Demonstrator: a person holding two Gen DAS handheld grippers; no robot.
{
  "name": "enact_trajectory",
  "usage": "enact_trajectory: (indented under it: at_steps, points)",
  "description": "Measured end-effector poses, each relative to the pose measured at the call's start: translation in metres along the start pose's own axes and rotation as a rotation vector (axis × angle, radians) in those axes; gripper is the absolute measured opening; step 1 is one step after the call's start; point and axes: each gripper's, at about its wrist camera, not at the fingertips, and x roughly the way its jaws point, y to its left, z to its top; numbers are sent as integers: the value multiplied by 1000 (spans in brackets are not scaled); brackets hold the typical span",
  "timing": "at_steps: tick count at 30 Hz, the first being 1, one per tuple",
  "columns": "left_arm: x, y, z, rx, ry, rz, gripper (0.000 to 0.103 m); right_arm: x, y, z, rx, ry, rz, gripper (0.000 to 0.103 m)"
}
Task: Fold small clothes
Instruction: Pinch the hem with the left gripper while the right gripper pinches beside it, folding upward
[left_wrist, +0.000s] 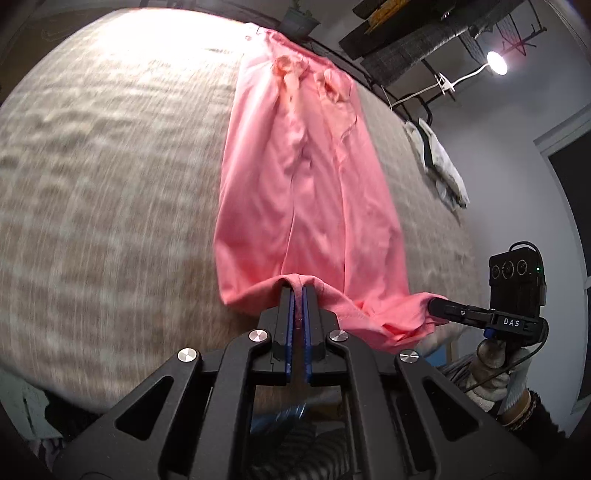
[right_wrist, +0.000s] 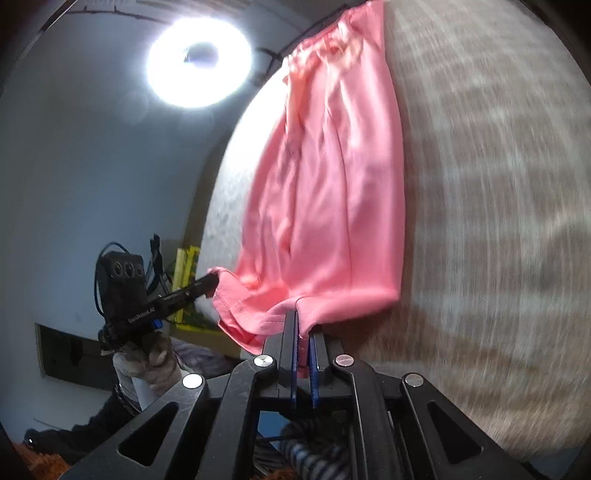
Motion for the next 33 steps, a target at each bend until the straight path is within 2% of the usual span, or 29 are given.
enact_trajectory:
  at_steps: [5, 10, 16, 21, 24, 28, 30, 32, 33]
  points:
    - [5, -4, 36, -7, -36, 5, 2, -7, 1, 39, 4, -62, -16, 3]
    - [18, -2, 83, -12, -64, 24, 2, -1, 0, 82, 17, -79, -45, 3]
    - [40, 9, 121, -28, -69, 41, 2, 5, -1, 121, 16, -117, -69, 3]
    - [62, 20, 133, -58, -48, 60, 2, 10, -24, 136, 85, -128, -88, 3]
    - [69, 23, 140, -77, -43, 57, 2, 9, -31, 139, 92, -133, -110, 2]
    - [75, 25, 149, -106, -43, 57, 2, 2, -36, 142, 98, -150, -98, 3]
    - [74, 24, 153, -94, -59, 90, 2, -7, -31, 139, 61, -149, -123, 8]
    - [66, 20, 154, -48, -90, 143, 5, -10, -23, 138, 18, -141, -158, 30]
    - [61, 19, 154, -31, -105, 151, 7, -16, -19, 134, -6, -147, -164, 31]
